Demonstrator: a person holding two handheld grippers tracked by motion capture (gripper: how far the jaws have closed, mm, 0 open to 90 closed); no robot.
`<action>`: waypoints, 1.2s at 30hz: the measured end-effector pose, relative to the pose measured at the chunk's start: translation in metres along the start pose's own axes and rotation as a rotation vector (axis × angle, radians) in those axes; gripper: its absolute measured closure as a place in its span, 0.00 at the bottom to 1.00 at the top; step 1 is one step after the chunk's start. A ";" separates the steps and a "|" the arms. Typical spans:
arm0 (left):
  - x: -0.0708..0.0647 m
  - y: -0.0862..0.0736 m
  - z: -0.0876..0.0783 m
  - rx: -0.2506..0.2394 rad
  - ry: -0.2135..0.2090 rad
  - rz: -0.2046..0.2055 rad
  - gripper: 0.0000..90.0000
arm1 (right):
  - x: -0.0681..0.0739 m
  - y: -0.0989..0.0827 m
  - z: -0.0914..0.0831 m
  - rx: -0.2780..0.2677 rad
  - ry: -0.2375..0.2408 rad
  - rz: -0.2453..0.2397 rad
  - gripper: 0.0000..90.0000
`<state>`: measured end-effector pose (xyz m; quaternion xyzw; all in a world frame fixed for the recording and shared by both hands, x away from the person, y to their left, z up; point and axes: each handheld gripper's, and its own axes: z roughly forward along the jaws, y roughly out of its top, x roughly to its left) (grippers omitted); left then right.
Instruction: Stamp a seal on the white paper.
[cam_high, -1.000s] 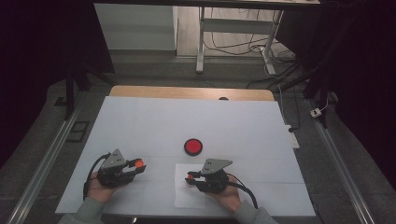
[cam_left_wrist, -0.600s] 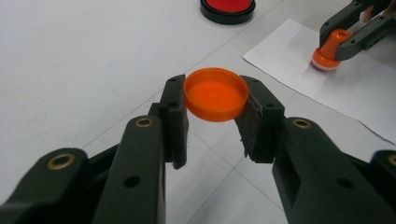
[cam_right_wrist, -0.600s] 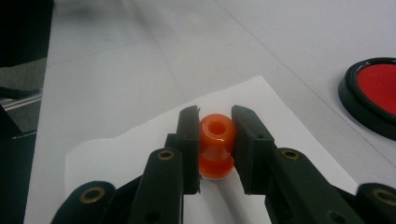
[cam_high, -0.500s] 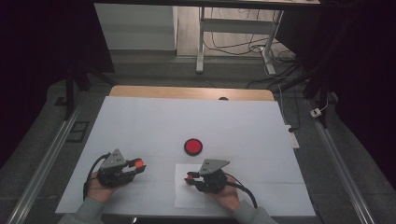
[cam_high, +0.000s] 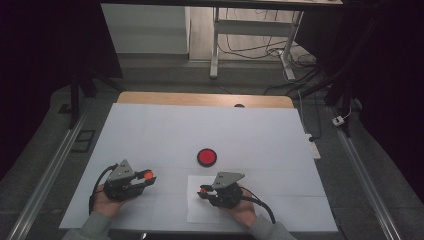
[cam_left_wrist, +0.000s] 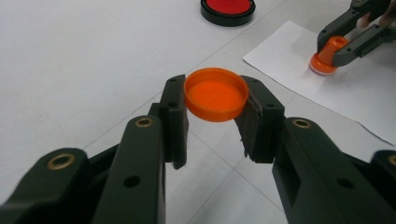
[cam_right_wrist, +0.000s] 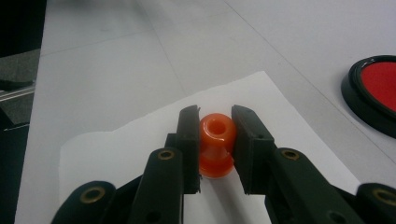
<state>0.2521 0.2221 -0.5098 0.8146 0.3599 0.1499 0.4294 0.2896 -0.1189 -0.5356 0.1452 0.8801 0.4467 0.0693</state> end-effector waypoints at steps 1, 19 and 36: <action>0.000 0.000 0.000 0.000 0.001 0.000 0.72 | 0.000 0.000 0.000 0.000 -0.002 -0.003 0.80; -0.001 0.000 -0.002 -0.004 0.004 -0.001 0.72 | 0.002 -0.001 0.000 0.004 -0.020 -0.006 0.81; -0.001 0.001 -0.002 -0.006 0.007 -0.003 0.72 | 0.003 -0.002 0.000 0.000 -0.020 -0.005 0.81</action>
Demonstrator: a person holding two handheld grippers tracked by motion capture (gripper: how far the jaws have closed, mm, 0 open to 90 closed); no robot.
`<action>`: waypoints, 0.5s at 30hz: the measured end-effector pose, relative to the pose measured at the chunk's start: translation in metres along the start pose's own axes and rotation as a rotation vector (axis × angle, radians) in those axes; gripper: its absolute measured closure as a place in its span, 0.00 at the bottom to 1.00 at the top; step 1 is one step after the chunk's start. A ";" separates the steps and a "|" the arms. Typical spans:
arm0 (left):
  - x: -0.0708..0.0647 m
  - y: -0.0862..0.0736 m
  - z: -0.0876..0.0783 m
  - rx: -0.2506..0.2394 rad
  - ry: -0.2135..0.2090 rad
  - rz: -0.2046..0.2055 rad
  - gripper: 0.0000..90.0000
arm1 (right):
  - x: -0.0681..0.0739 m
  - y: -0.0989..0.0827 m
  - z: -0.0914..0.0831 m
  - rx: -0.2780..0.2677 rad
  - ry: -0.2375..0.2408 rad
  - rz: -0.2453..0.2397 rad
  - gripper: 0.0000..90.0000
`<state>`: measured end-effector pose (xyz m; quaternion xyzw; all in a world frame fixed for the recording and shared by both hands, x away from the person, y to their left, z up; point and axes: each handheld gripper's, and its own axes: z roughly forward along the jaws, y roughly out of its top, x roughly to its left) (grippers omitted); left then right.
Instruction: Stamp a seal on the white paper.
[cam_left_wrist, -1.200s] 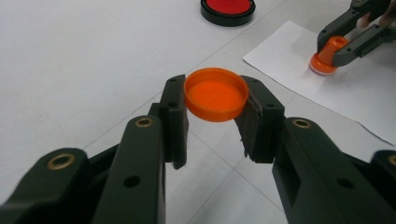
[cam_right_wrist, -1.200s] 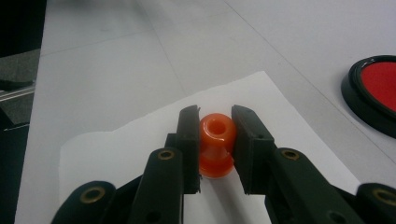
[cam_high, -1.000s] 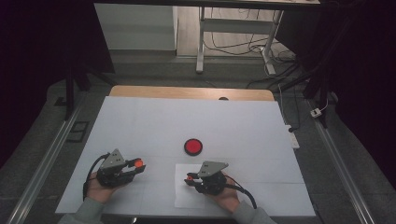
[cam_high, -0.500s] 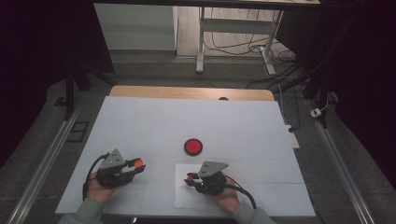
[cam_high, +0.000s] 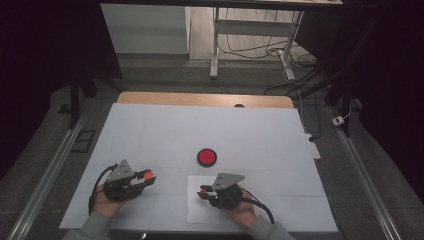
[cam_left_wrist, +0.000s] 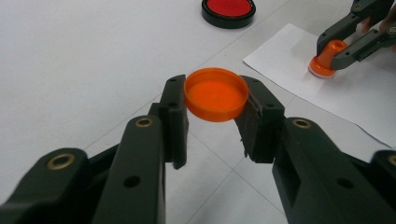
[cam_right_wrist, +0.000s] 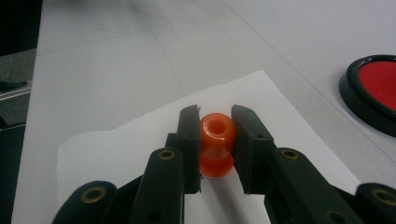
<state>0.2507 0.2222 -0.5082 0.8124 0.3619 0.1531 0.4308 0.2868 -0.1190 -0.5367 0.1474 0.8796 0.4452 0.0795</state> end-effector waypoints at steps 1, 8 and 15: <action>0.000 0.000 0.000 0.001 -0.002 0.000 0.72 | 0.000 0.000 0.000 -0.002 0.004 0.002 0.81; 0.000 0.000 -0.001 -0.002 -0.003 0.001 0.72 | -0.003 0.000 0.000 -0.002 0.018 0.020 0.80; 0.002 0.000 0.000 -0.002 -0.003 -0.002 0.72 | -0.004 0.002 -0.003 -0.028 0.031 0.020 0.80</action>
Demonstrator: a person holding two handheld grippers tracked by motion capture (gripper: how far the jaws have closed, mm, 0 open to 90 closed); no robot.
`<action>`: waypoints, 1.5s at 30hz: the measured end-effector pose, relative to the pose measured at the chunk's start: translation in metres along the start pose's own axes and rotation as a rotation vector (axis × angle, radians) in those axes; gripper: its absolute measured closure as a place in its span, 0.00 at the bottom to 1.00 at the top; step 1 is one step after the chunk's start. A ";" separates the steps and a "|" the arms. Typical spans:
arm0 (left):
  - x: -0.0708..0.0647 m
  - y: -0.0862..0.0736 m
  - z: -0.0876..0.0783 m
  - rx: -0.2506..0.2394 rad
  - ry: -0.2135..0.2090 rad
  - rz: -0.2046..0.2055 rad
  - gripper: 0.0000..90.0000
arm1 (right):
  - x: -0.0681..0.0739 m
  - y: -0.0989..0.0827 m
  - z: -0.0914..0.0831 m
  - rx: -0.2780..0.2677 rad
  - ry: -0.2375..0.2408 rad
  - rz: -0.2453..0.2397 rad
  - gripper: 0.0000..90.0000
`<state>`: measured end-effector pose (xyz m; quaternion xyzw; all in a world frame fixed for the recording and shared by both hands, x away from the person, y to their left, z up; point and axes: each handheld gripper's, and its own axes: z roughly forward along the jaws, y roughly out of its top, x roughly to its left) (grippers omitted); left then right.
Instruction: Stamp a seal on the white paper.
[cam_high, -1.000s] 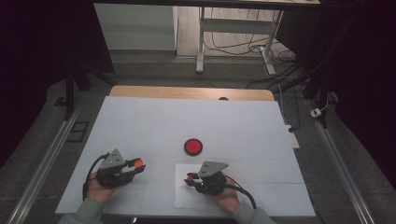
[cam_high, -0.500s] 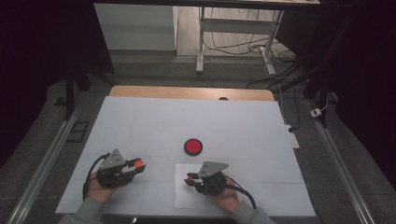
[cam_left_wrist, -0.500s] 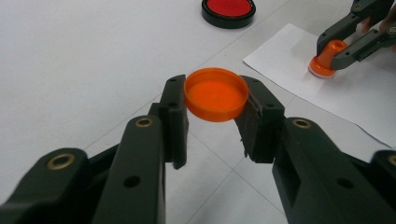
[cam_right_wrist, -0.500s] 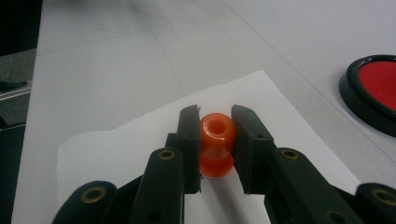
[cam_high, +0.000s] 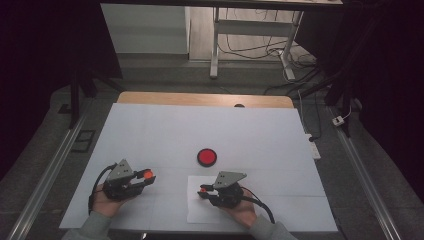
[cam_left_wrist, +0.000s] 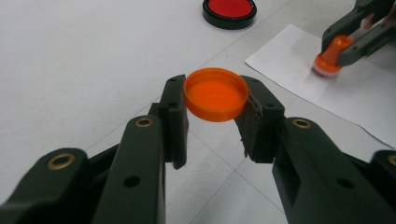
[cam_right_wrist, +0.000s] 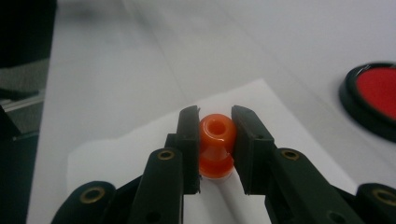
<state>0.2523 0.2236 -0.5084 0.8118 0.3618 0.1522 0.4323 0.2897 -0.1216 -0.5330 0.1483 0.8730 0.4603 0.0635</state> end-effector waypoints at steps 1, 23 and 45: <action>0.000 0.000 0.000 0.001 -0.001 -0.001 0.72 | 0.000 0.002 -0.002 -0.017 -0.004 -0.001 0.80; -0.002 0.000 0.001 0.006 -0.004 0.011 0.72 | -0.005 0.009 -0.023 -0.114 -0.023 0.050 0.80; -0.003 0.000 0.002 0.014 -0.006 0.014 0.72 | -0.022 0.022 -0.064 -0.241 -0.112 0.095 0.80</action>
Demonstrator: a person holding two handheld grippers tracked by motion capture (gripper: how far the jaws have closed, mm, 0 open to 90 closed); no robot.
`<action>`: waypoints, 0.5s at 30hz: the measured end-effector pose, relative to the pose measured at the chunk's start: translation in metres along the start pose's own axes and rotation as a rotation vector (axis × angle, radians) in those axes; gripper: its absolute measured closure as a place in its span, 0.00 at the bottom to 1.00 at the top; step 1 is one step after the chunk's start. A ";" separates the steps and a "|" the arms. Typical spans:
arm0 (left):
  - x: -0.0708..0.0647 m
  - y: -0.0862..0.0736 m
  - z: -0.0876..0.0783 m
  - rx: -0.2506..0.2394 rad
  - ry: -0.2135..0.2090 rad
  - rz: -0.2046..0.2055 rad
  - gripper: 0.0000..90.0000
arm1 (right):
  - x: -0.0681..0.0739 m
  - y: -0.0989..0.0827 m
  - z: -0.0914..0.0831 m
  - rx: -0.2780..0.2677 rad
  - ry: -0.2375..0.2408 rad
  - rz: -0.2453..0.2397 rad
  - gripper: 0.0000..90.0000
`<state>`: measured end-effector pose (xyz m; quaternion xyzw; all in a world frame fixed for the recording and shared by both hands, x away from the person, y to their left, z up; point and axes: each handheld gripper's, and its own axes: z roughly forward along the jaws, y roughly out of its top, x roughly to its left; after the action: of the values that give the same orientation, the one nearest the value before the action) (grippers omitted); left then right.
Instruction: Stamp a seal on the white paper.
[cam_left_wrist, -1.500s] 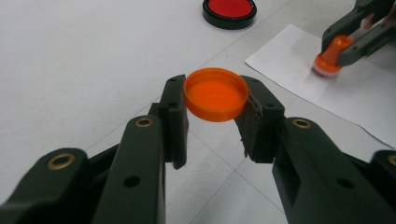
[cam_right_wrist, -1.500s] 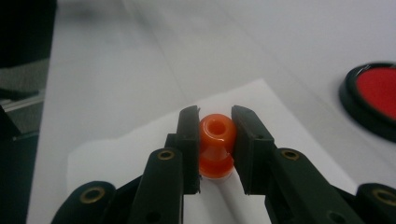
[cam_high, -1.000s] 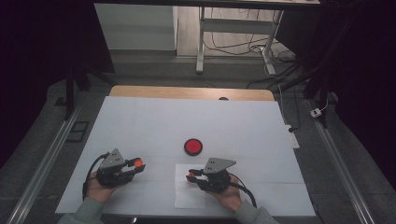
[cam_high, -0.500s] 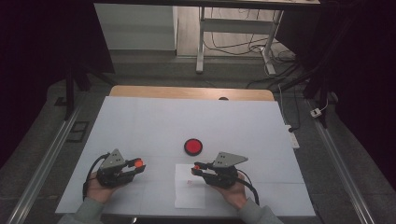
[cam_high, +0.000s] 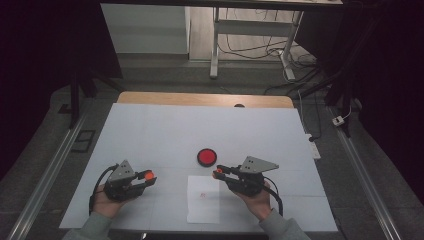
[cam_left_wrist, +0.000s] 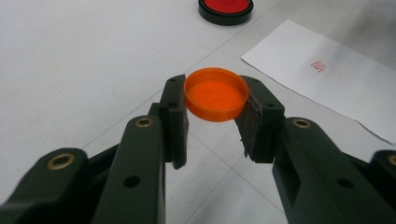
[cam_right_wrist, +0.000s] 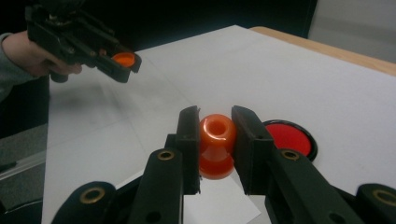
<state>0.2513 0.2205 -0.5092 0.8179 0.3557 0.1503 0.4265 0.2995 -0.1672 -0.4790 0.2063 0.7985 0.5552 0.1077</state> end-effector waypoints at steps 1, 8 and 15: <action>0.000 0.000 0.000 0.000 0.000 0.000 0.72 | -0.001 0.001 -0.002 -0.007 -0.004 0.004 0.80; -0.001 0.000 0.001 0.002 -0.003 0.001 0.72 | -0.008 0.005 -0.011 -0.035 -0.025 0.017 0.80; -0.001 0.000 0.001 0.004 -0.006 0.004 0.72 | -0.012 0.005 -0.015 -0.050 -0.036 0.030 0.80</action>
<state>0.2511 0.2186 -0.5098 0.8200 0.3531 0.1478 0.4256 0.3048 -0.1840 -0.4694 0.2253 0.7792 0.5726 0.1190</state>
